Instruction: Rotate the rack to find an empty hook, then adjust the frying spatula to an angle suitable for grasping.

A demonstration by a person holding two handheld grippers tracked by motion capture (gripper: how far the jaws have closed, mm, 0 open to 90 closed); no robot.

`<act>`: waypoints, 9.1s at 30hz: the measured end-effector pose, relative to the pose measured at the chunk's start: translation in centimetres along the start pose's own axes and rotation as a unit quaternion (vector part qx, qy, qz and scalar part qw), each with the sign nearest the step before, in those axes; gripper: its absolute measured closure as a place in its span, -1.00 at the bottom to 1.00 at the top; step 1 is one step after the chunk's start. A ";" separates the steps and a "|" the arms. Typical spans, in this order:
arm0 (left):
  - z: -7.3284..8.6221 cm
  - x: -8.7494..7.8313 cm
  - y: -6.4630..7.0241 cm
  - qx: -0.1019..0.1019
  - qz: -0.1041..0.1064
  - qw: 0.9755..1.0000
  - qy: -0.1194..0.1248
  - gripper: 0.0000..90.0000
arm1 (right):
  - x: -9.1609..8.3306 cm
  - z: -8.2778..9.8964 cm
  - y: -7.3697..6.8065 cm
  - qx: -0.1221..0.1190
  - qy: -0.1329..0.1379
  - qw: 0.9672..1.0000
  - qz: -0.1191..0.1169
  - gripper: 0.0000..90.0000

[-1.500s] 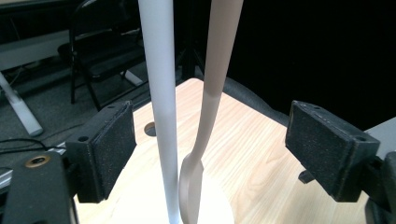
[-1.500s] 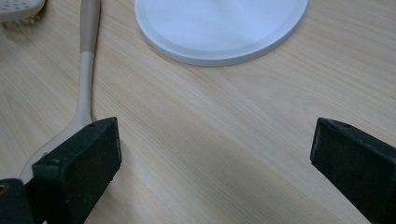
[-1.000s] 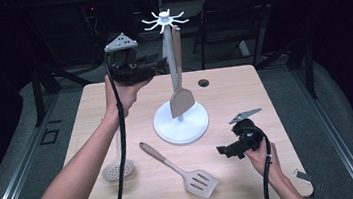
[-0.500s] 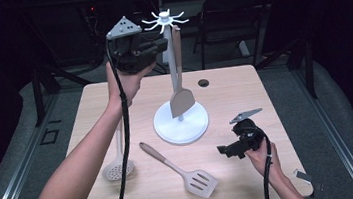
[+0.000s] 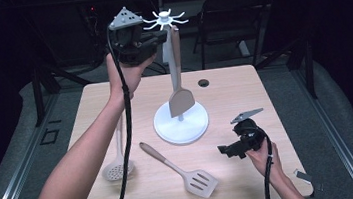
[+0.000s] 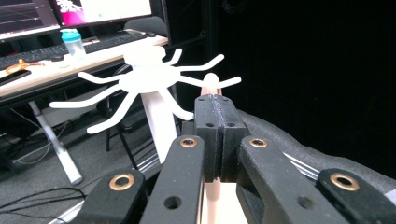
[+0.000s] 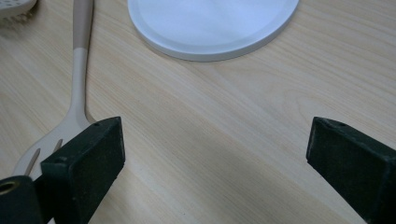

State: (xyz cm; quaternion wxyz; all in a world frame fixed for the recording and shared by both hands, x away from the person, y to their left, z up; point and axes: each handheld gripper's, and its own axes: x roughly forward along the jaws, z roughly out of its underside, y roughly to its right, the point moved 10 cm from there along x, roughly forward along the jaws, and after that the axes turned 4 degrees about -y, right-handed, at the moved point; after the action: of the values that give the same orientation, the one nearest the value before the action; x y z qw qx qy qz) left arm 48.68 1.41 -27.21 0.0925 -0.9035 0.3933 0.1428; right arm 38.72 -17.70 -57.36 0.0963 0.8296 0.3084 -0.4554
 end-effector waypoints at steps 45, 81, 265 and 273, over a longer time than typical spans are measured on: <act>0.4 0.4 -4.0 -0.024 -0.047 0.999 -0.014 1.00 | 0.2 0.1 -0.2 -0.003 -0.005 1.000 -0.003 -0.90; 6.9 -3.4 -4.9 -0.056 -0.042 0.997 -0.037 -0.23 | 0.4 0.2 -0.6 -0.006 -0.012 1.000 -0.011 -0.90; 31.0 -0.6 -0.2 -0.237 0.007 0.957 -0.167 0.30 | 7.2 1.2 -12.9 -0.100 -0.088 0.987 -0.090 0.45; 30.0 -0.9 0.3 -0.238 0.017 0.959 -0.151 0.34 | 7.5 1.2 -12.7 -0.084 -0.082 0.988 -0.102 0.45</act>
State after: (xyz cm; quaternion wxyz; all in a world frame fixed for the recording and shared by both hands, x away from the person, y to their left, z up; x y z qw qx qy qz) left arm 42.29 10.22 -55.23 -0.0692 -0.8604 0.3450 0.3686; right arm 33.21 -4.98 -62.61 0.1438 0.7426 0.4195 -0.5020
